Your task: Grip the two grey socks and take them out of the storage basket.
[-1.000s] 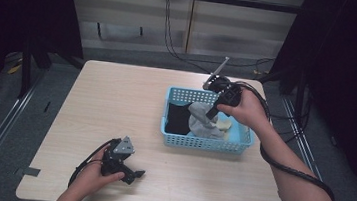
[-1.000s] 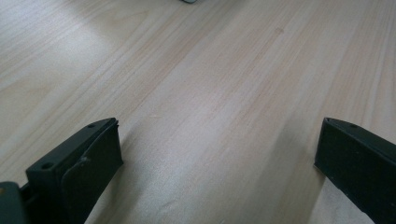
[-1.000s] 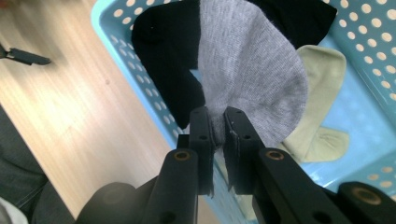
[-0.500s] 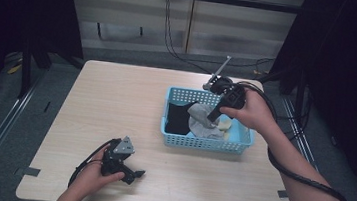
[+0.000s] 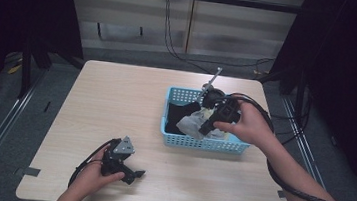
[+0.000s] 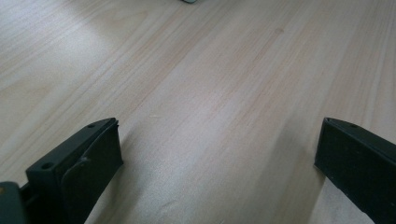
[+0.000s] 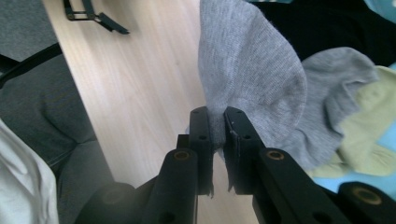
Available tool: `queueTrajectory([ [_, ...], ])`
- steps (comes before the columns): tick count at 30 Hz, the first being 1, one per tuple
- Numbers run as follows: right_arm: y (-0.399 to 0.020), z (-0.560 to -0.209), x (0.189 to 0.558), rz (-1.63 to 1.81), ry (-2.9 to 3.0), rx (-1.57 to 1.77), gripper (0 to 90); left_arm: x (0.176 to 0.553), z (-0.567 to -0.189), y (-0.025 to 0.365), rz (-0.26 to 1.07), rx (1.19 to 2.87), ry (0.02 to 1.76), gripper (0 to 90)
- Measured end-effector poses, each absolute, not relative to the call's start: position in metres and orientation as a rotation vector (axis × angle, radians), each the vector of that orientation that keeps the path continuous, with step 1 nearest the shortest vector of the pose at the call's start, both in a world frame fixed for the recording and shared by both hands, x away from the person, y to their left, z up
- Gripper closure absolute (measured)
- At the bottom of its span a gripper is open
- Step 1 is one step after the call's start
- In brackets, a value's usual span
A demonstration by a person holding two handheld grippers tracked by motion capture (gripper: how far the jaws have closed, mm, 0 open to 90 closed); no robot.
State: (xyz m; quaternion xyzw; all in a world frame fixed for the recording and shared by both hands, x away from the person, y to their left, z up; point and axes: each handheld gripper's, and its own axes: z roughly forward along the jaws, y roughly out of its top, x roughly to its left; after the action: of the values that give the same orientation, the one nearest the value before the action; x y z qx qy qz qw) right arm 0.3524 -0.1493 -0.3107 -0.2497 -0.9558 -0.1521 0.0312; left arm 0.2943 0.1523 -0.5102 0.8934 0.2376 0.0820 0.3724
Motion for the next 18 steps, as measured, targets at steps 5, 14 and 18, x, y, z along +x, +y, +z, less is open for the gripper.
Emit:
queueTrajectory([
  [5, -0.144, -0.318, 0.345, -0.465, -2.940, -0.732, 82.1, 0.294, -0.510, 0.152, 0.210, 2.290, 0.608, 0.0],
  [14, -0.134, -0.335, 0.335, -0.462, -2.921, -0.664, 81.8, 0.294, -0.510, 0.152, 0.211, 2.292, 0.607, 0.0],
  [18, -0.130, -0.343, 0.333, -0.458, -2.918, -0.641, 81.5, 0.294, -0.510, 0.152, 0.209, 2.291, 0.609, 0.0],
])
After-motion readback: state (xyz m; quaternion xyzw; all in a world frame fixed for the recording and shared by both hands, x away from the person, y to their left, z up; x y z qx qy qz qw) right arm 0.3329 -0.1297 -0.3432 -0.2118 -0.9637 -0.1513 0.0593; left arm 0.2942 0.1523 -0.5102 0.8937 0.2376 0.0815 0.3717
